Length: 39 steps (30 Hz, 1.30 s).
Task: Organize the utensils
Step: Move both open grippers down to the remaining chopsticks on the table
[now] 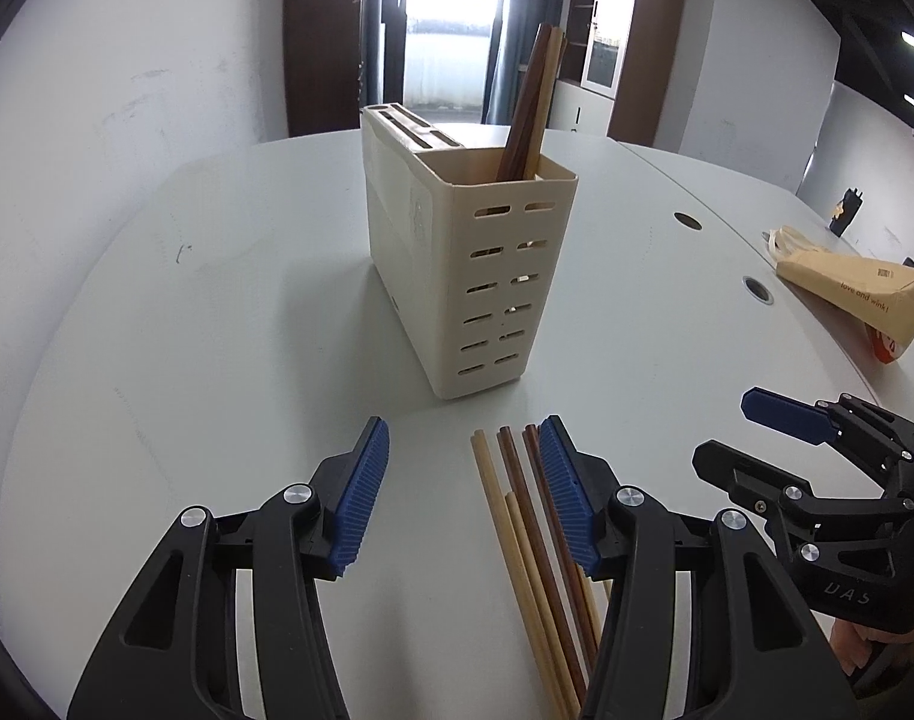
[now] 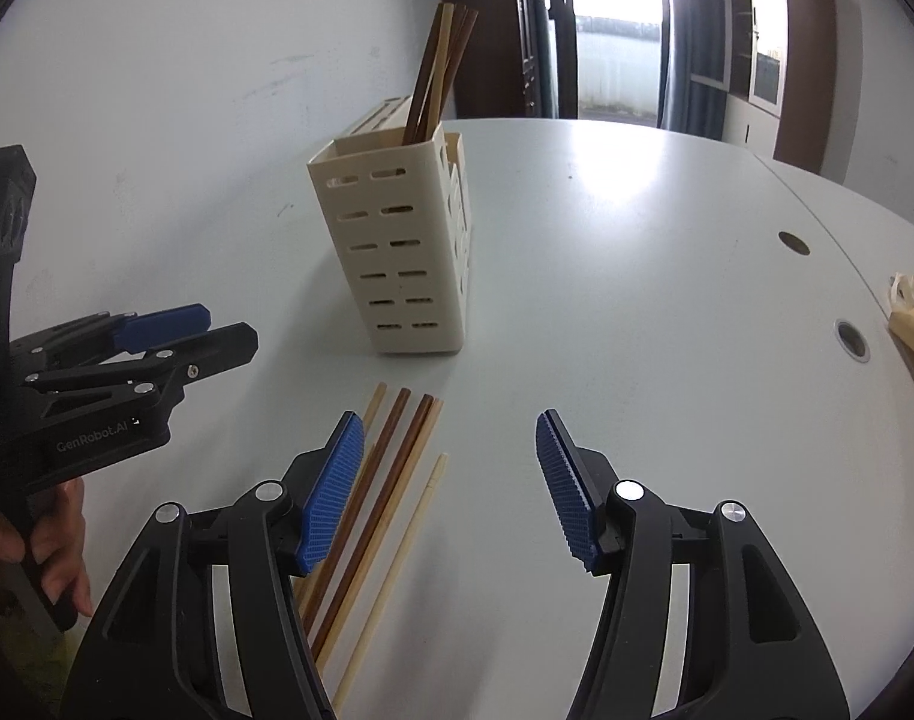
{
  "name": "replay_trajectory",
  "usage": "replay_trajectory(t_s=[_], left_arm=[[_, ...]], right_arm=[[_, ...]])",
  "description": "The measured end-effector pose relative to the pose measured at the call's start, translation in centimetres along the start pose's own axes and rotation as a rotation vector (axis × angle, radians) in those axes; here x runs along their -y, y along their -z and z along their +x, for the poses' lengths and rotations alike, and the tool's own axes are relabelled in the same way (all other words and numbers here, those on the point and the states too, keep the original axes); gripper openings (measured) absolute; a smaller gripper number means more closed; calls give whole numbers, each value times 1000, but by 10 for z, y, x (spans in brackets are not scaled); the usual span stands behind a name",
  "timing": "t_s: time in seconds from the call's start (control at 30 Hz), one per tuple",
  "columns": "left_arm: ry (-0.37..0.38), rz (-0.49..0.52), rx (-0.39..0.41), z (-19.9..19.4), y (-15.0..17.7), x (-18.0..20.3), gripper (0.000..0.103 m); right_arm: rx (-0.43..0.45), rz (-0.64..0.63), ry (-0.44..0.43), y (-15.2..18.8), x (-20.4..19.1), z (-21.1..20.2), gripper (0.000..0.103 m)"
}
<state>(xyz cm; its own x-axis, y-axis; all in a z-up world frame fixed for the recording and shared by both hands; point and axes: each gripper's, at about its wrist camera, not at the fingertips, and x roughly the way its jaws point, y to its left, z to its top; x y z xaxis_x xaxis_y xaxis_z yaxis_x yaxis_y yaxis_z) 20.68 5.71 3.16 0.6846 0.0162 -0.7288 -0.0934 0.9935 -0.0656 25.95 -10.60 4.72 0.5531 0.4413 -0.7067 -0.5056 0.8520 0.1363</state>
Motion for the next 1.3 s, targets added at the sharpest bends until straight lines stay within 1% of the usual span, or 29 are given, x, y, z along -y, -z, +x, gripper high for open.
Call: replay_trajectory(t_s=[0.1,0.3,0.57,0.7,1.13,1.2,1.3], left_arm=[[-5,9,-39,9,-1,0,52],[50,-21,-132,31,-3,-4,52],[42,-9,-221,63,-2,2,52],[55,-22,-271,80,-1,3,48],[26,-3,-317,103,5,8,42],[21,-2,-325,106,5,7,38],[19,-4,-332,110,7,6,37]], right_arm=[[-40,-2,-3,1,-2,6,60],[-115,15,-18,5,-2,21,60],[-190,47,-35,11,2,42,60],[-216,57,-35,15,3,52,59],[-276,67,-17,22,2,76,52],[-282,66,-14,23,2,79,51],[-287,59,-9,23,-1,82,51]])
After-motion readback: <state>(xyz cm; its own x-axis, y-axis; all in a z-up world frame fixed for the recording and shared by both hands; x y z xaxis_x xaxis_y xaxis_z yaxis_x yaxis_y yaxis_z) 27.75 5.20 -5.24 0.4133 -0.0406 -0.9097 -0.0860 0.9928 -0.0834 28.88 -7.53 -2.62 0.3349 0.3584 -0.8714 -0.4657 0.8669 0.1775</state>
